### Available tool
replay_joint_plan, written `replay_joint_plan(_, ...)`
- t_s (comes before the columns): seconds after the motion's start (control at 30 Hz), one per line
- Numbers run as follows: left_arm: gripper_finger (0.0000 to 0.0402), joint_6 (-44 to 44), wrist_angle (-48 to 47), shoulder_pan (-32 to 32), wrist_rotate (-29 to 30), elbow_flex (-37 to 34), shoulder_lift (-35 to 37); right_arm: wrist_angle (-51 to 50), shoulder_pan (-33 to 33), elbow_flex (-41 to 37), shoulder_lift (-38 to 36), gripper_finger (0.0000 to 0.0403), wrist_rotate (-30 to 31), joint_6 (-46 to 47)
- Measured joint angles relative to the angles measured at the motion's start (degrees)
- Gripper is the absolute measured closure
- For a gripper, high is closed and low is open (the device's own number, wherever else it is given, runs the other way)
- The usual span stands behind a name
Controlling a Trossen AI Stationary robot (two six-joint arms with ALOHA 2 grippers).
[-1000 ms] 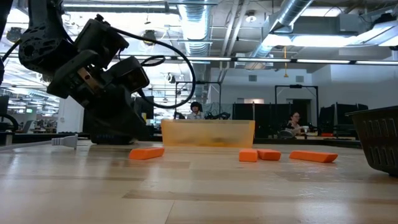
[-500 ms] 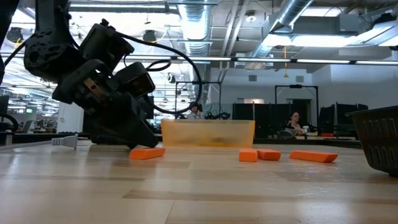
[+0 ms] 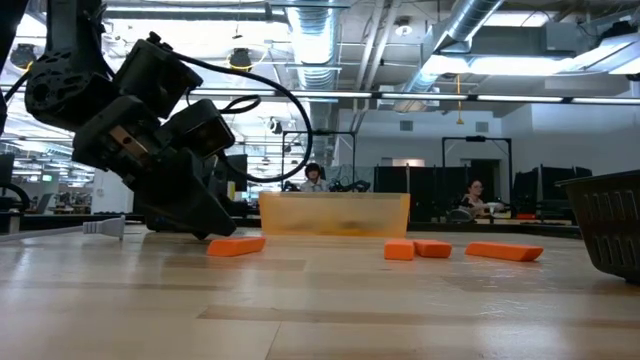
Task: Pick & Place School Supplies
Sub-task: Put the eraser into the bottom black bin
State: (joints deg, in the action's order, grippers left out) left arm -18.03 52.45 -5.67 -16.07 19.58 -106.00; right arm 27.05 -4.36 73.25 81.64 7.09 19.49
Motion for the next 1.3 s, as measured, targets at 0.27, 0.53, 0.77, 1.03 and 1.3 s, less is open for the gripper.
replay_joint_plan(0.27,0.0399,-1.14,-0.26,-0.02,0.29,0.46,-0.02,0.23,0.00,0.00,0.01,0.0291,0.00,0.04)
replay_joint_plan(0.53,0.0399,-1.58,-1.03,-0.09,1.61,0.75,-0.02,0.31,0.02,0.00,0.01,0.0291,-0.02,0.69)
replay_joint_plan(0.77,0.0399,-0.62,-3.11,-0.11,1.57,0.97,0.11,0.41,0.02,0.00,-0.01,0.0291,-0.02,0.66)
replay_joint_plan(1.03,0.0399,-0.15,-3.67,-0.13,2.22,1.06,0.12,0.42,0.02,0.00,0.00,0.0291,0.00,0.66)
replay_joint_plan(1.3,0.0399,-0.19,-3.65,-0.13,2.57,1.04,0.00,0.42,0.02,0.00,0.00,0.0291,0.00,0.85)
